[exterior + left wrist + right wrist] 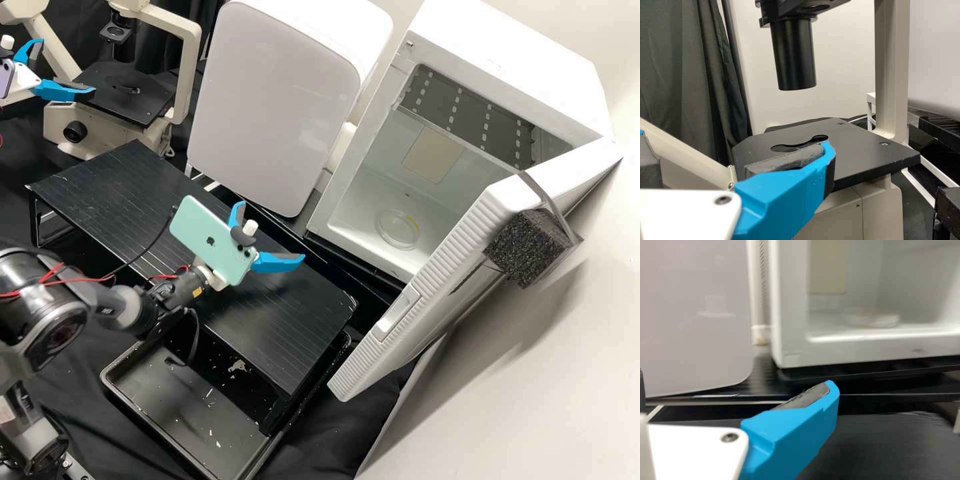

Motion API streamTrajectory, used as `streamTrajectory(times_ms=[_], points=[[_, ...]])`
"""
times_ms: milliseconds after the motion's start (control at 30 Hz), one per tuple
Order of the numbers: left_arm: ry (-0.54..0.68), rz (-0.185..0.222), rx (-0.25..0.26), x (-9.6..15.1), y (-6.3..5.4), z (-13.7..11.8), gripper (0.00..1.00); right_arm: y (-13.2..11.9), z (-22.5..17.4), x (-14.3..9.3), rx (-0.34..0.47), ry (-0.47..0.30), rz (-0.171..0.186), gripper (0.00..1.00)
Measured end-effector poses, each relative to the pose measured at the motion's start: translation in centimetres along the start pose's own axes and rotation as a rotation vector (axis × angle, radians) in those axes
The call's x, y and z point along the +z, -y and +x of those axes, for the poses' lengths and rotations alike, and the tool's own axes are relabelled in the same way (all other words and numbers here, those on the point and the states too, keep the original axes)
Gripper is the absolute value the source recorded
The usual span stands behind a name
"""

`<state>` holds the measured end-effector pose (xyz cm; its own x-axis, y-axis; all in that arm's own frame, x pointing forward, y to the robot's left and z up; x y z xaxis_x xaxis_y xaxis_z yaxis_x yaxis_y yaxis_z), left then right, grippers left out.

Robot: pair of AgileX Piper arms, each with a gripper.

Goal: Close the incubator door

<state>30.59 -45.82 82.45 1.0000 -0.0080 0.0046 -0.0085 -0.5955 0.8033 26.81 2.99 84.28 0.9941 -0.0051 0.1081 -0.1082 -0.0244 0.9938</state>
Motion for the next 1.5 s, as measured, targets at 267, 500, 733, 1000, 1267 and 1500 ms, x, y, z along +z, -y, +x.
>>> streamTrajectory(times_ms=[267,500,733,1000,1267,1500], points=[[0.000,0.000,0.000,0.0,0.0,0.0,1.00,-3.7,-5.7,-0.1,0.321,0.024,-0.069,1.00],[0.000,0.000,0.000,0.0,0.0,0.0,1.00,-6.4,-9.0,0.8,0.532,0.144,-0.137,1.00],[0.000,0.000,0.000,0.0,0.0,0.0,1.00,-8.3,-9.6,2.8,0.629,0.267,-0.173,1.00],[0.000,0.000,0.000,0.0,0.0,0.0,1.00,-9.1,-7.2,4.7,0.625,0.353,-0.188,1.00],[0.000,0.000,0.000,0.0,0.0,0.0,1.00,-9.4,-4.4,6.4,0.605,0.401,-0.189,1.00],[0.000,0.000,0.000,0.0,0.0,0.0,1.00,-10.0,-3.6,7.6,0.628,0.448,-0.183,1.00]])
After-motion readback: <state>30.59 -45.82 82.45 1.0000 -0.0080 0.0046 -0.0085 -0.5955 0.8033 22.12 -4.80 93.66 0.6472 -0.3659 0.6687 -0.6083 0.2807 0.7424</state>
